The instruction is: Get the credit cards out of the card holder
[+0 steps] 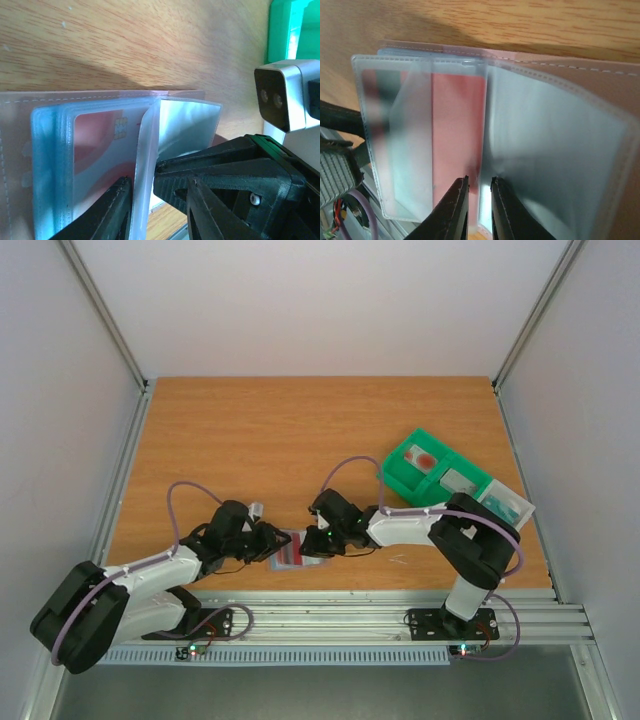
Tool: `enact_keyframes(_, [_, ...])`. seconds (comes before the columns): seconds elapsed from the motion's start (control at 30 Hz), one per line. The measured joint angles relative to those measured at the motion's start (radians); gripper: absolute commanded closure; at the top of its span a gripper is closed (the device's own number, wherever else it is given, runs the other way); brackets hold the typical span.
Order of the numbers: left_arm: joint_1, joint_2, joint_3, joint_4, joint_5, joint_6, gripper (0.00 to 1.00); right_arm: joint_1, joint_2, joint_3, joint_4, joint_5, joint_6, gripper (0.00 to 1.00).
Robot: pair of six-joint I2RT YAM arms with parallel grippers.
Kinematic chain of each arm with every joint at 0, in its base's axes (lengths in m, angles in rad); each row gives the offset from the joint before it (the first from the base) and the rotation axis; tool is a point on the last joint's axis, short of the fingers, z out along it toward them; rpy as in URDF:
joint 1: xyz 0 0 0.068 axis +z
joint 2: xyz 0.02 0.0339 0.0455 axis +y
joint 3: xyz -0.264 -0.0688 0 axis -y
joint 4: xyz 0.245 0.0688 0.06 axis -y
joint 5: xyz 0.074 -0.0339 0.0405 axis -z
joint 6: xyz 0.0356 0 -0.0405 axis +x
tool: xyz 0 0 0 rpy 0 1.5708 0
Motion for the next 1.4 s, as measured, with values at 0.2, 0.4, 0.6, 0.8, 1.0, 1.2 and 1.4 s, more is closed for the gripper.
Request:
enact_keyframes(0.2, [0.000, 0.018, 0.001, 0.018, 0.022, 0.000, 0.68, 0.000, -0.046, -0.002, -0.048, 0.023, -0.001, 0.82])
enact_keyframes(0.4, [0.000, 0.044, 0.006, 0.025, 0.040, 0.000, 0.68, 0.000, -0.146, -0.019, -0.090, 0.086, -0.003, 0.81])
enact_keyframes(0.6, [0.000, 0.061, 0.025, 0.045, 0.057, 0.000, 0.68, 0.000, -0.285, -0.037, -0.150, 0.196, -0.017, 0.81])
enact_keyframes(0.8, [0.000, 0.077, 0.039, 0.078, 0.079, -0.004, 0.68, 0.000, -0.341, -0.039, -0.187, 0.268, -0.026, 0.81])
enact_keyframes(1.0, [-0.005, 0.090, 0.041, 0.106, 0.092, -0.019, 0.68, 0.000, -0.341, -0.039, -0.193, 0.287, -0.027, 0.81])
enact_keyframes(1.2, [-0.014, 0.137, 0.055, 0.141, 0.103, -0.028, 0.68, 0.000, -0.341, -0.039, -0.194, 0.288, -0.026, 0.81])
enact_keyframes(1.4, [-0.027, 0.183, 0.071, 0.176, 0.116, -0.038, 0.68, 0.000, -0.342, -0.039, -0.205, 0.296, -0.027, 0.81])
